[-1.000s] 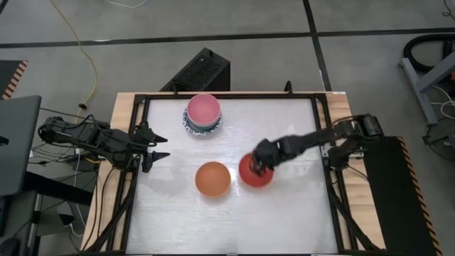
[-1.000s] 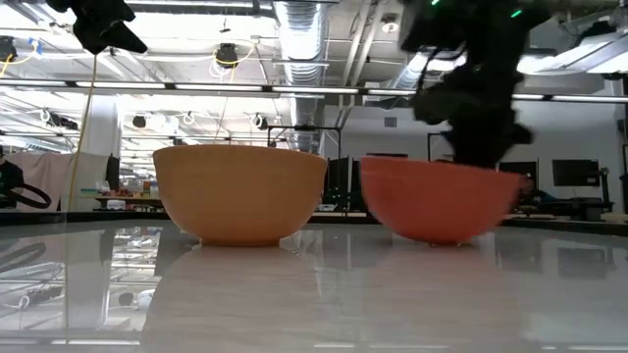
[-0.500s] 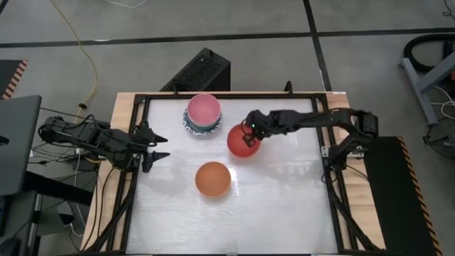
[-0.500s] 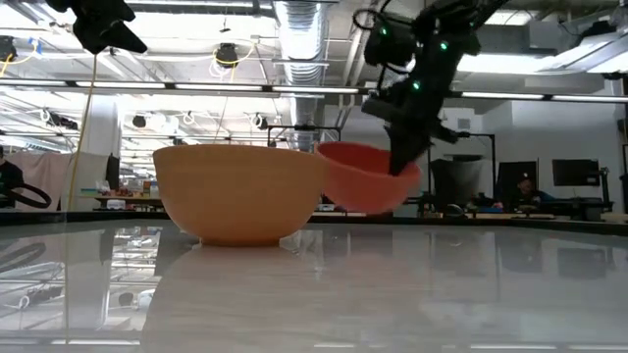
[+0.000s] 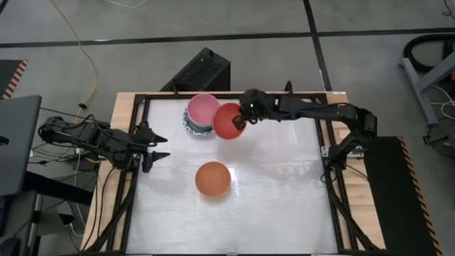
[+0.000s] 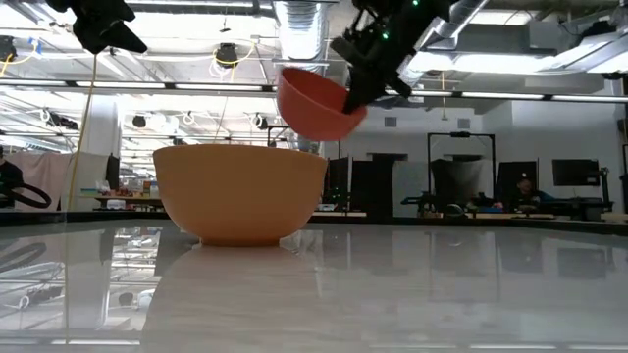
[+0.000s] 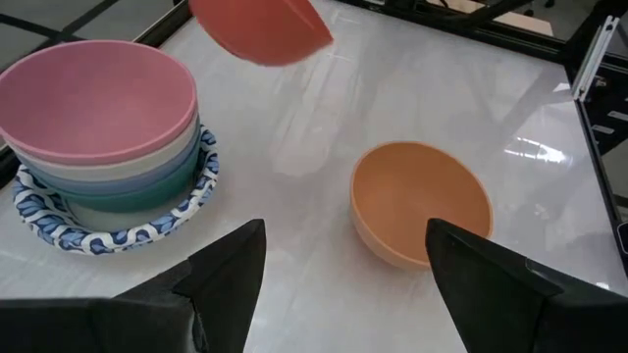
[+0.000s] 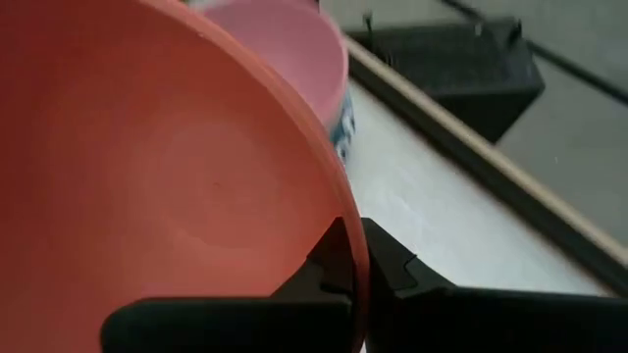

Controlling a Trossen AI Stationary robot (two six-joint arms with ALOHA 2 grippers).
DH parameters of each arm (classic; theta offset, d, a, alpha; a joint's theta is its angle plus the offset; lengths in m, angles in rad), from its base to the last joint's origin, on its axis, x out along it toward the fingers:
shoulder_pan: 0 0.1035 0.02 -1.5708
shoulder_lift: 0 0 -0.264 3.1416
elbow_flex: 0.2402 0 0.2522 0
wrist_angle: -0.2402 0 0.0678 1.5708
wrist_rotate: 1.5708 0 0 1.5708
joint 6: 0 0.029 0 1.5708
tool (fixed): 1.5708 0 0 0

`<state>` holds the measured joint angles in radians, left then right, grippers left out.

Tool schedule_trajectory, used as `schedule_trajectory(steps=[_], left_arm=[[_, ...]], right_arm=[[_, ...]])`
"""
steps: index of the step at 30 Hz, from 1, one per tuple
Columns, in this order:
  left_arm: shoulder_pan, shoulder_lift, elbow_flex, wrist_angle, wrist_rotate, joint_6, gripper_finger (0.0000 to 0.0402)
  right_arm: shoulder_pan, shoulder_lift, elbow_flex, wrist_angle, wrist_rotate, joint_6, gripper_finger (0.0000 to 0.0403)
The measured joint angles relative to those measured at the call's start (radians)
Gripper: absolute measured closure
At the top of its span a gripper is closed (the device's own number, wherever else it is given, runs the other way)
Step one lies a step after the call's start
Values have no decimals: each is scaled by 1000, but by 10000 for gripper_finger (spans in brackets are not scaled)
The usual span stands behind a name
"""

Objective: Nest bowls inside each other
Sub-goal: Stack the orange bowl on the pink bowl

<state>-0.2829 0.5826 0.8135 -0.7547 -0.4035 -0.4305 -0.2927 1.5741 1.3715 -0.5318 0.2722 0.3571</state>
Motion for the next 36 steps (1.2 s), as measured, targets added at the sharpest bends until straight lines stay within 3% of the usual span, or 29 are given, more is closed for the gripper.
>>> schedule_trajectory(steps=[4, 14, 25, 36], left_arm=[[0, 0, 0, 0, 0, 0, 132], [0, 0, 0, -7, 0, 0, 132], [0, 0, 0, -20, 0, 0, 132], [0, 0, 0, -23, 0, 0, 132]], right_arm=[[-27, 30, 66, 64, -15, -29, 387], [-133, 268, 380, 27, -213, 35, 387], [-184, 516, 742, -193, -304, 37, 387], [-202, 611, 783, -281, -340, 35, 387]])
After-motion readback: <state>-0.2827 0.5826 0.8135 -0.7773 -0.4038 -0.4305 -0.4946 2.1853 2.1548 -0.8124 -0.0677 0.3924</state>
